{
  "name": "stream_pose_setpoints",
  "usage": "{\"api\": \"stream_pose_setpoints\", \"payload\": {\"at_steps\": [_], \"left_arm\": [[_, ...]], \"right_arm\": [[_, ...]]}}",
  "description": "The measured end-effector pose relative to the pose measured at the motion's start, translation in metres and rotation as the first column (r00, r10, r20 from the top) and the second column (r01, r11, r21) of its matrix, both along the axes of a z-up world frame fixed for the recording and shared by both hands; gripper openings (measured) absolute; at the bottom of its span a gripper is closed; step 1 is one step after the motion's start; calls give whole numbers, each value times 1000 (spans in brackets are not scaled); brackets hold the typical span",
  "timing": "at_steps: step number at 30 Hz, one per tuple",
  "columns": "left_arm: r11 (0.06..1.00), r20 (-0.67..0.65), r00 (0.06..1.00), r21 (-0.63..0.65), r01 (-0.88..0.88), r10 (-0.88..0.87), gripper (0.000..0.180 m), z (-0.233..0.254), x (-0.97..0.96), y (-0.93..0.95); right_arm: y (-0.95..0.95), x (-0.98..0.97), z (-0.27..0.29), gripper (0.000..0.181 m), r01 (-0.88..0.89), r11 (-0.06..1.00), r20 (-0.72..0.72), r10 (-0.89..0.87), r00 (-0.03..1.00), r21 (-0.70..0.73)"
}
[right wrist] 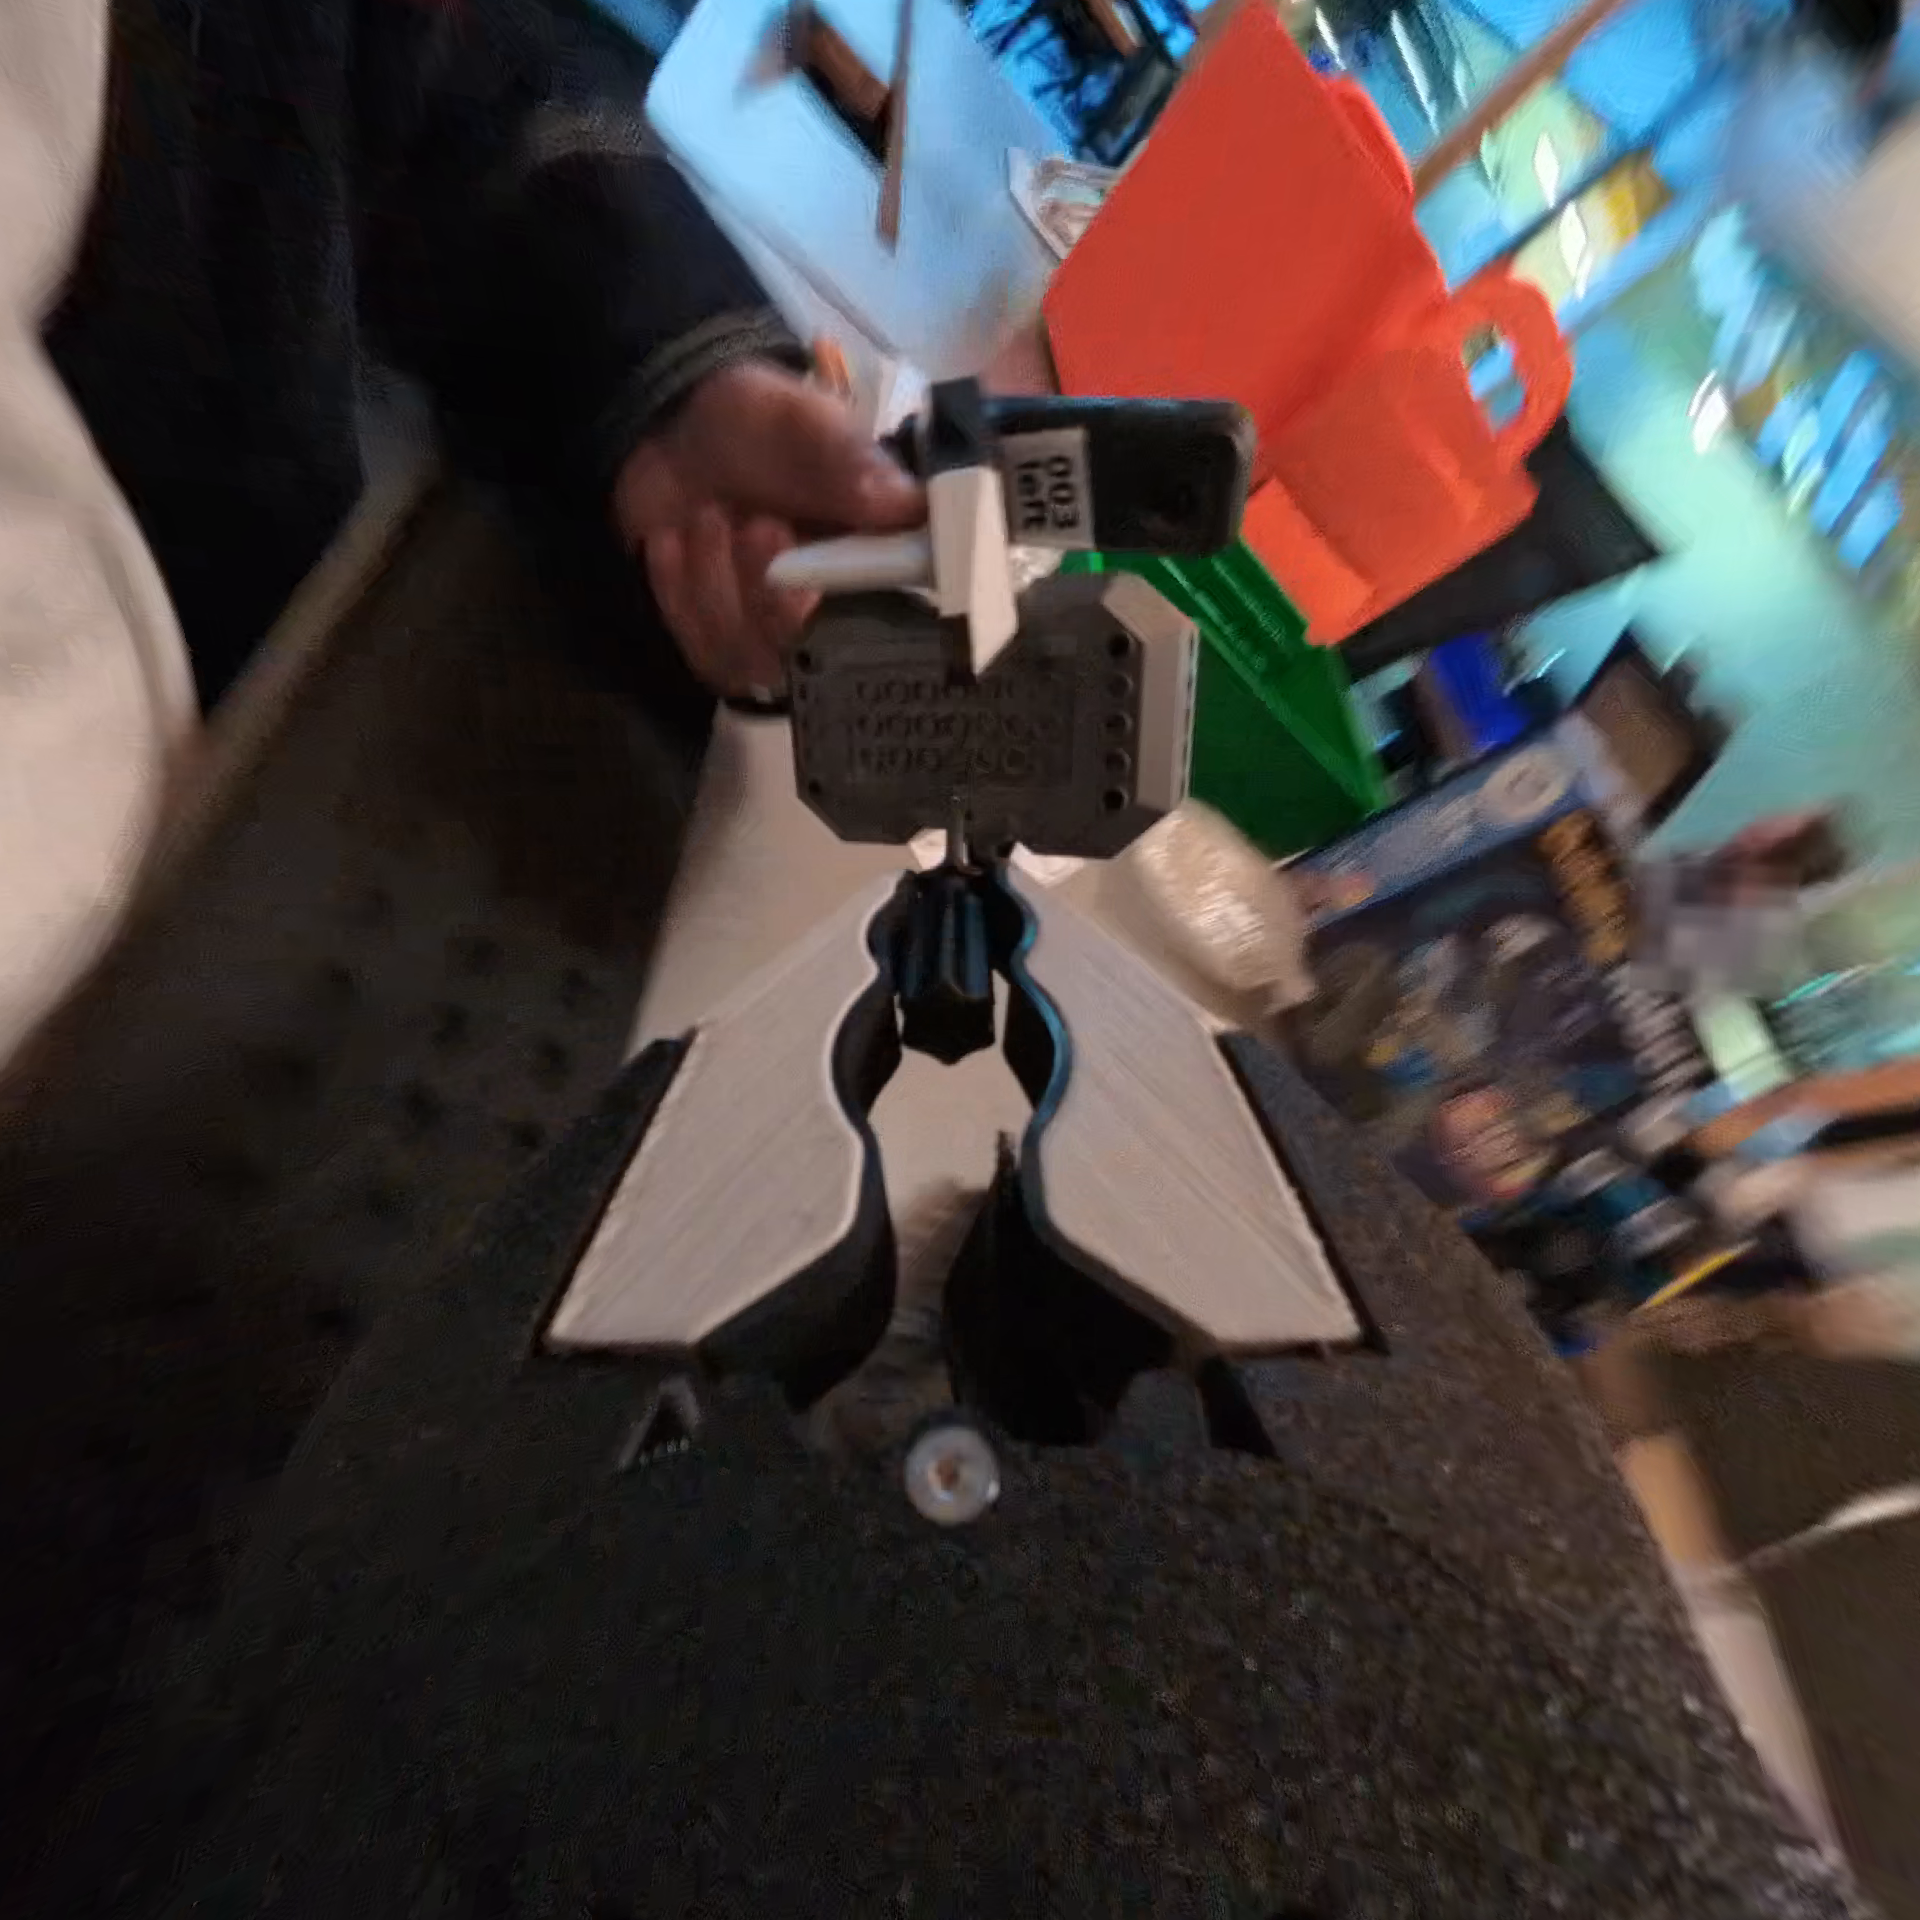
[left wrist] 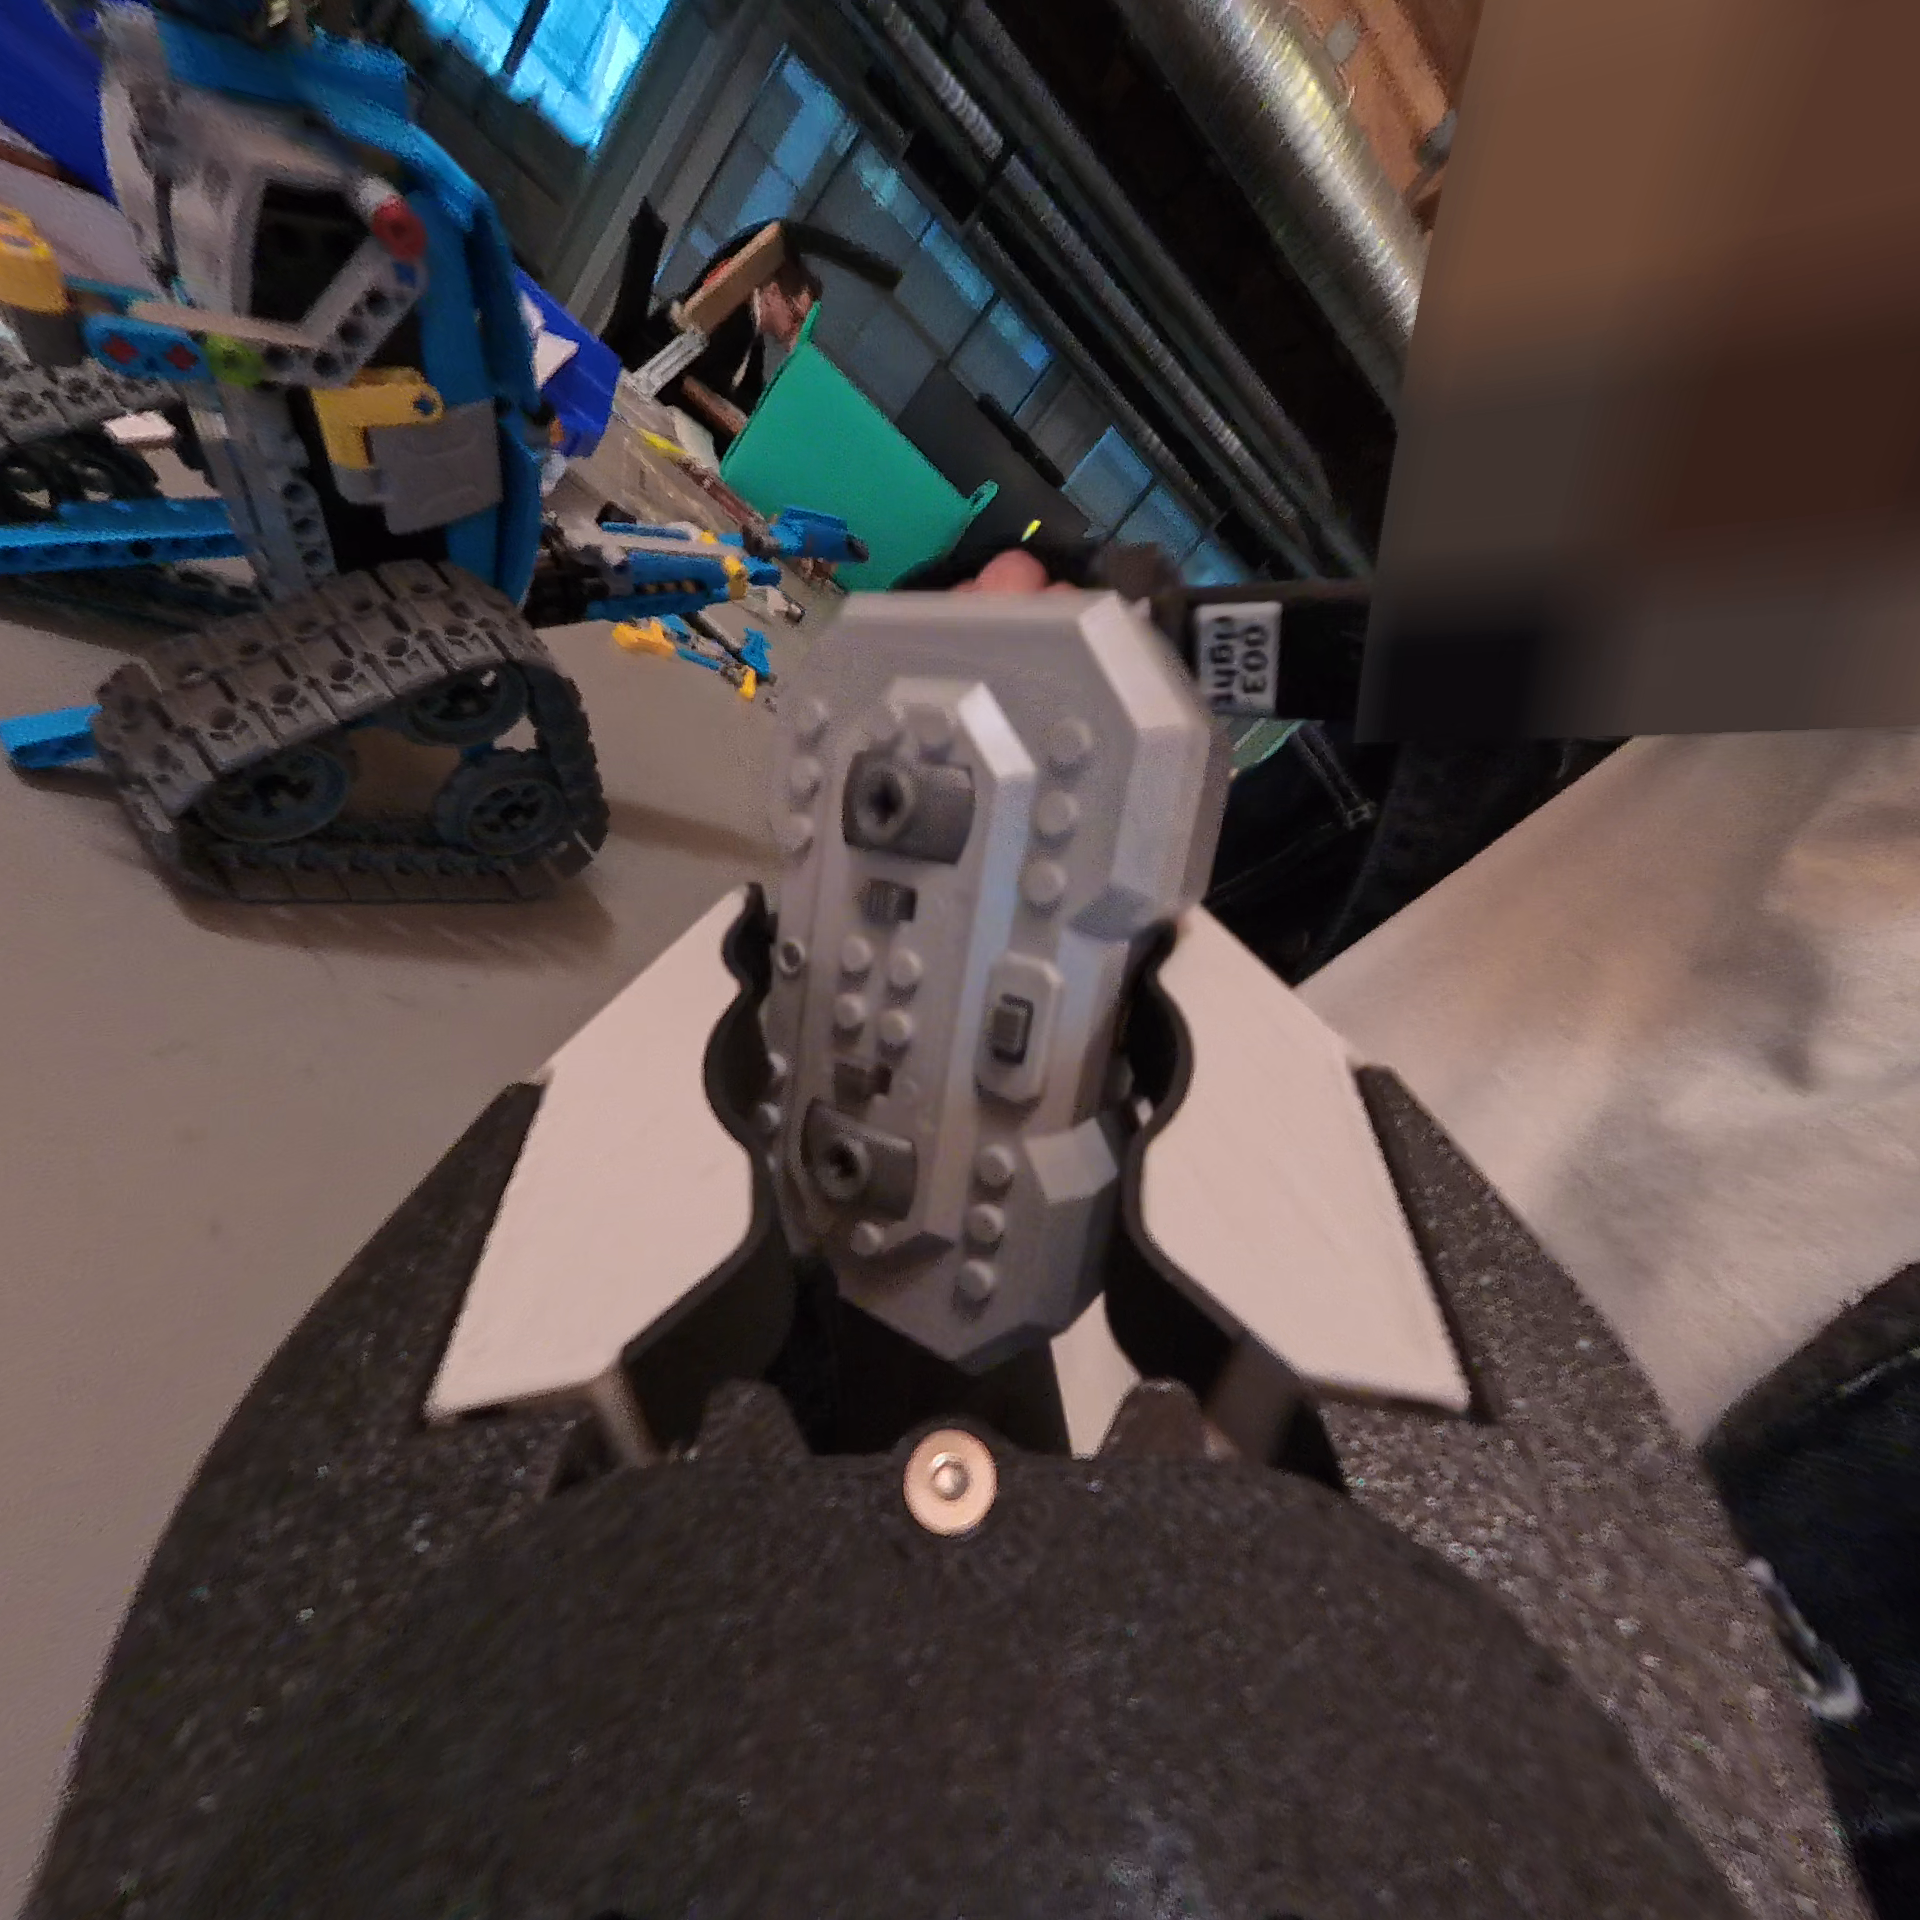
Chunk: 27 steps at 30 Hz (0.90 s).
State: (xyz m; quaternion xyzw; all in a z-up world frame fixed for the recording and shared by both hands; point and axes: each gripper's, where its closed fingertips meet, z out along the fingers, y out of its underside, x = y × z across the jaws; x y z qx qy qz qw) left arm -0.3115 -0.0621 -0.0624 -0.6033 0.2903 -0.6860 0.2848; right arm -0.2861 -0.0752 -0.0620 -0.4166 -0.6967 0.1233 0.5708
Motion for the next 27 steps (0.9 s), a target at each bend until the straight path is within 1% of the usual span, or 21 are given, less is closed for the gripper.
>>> {"api": "stream_pose_setpoints", "payload": {"at_steps": [1, 2, 5, 8, 11, 13, 14, 15, 16, 18, 19, 20, 21, 22, 24, 27], "left_arm": [[1000, 6, 1000, -6, 10, -10, 67, 0, 1, 0], [1000, 15, 1000, -2, 14, -14, 67, 2, 1, -1], [1000, 23, 1000, 5, -8, 8, 67, 3, 0, 2], [999, 16, 999, -11, -40, 40, 67, 2, -1, 7], [990, -13, 994, -93, -107, 106, 67, -4, -3, 21], [968, -17, 986, -186, -166, 165, 67, -6, -6, 32], [949, -42, 980, -245, -199, 195, 67, -11, -7, 39], [927, -74, 975, -302, -223, 210, 67, -18, -8, 43], [908, -100, 972, -347, -234, 212, 68, -24, -10, 46], [879, -170, 963, -398, -262, 210, 69, -37, -17, 48], [867, -221, 951, -404, -292, 217, 68, -45, -21, 49], [859, -269, 935, -394, -326, 231, 68, -51, -27, 51], [855, -322, 917, -378, -354, 237, 68, -59, -32, 51], [853, -382, 894, -360, -378, 234, 68, -67, -36, 51], [859, -488, 842, -306, -411, 229, 68, -83, -46, 49], [864, -597, 769, -238, -443, 230, 68, -97, -61, 46]], "right_arm": [[-1, 0, 0, 12, -38, 995, 54, 32, 998, 97], [-1, 0, 3, 11, -64, 991, 79, 55, 995, 114], [3, -2, 7, 12, -63, 996, 85, 57, 995, 64], [4, -3, 5, 12, -20, 995, 47, 16, 999, 98], [11, -7, -1, 12, 80, 988, 38, -86, 996, 134], [17, -13, -3, 12, 143, 976, 33, -151, 988, 166], [21, -15, -7, 12, 173, 970, 38, -182, 983, 168], [25, -17, -13, 12, 202, 969, 44, -210, 977, 143], [26, -19, -17, 12, 223, 971, 27, -226, 974, 82], [29, -25, -25, 12, 243, 964, -11, -245, 969, -111], [29, -28, -31, 12, 228, 952, -16, -236, 971, -206], [28, -31, -39, 13, 215, 931, 0, -225, 974, -295], [31, -32, -44, 12, 222, 917, 5, -234, 972, -331], [34, -31, -45, 12, 224, 914, -15, -244, 970, -337], [34, -31, -47, 12, 201, 893, -47, -240, 970, -404], [40, -26, -42, 12, 201, 870, -101, -273, 957, -451]]}}
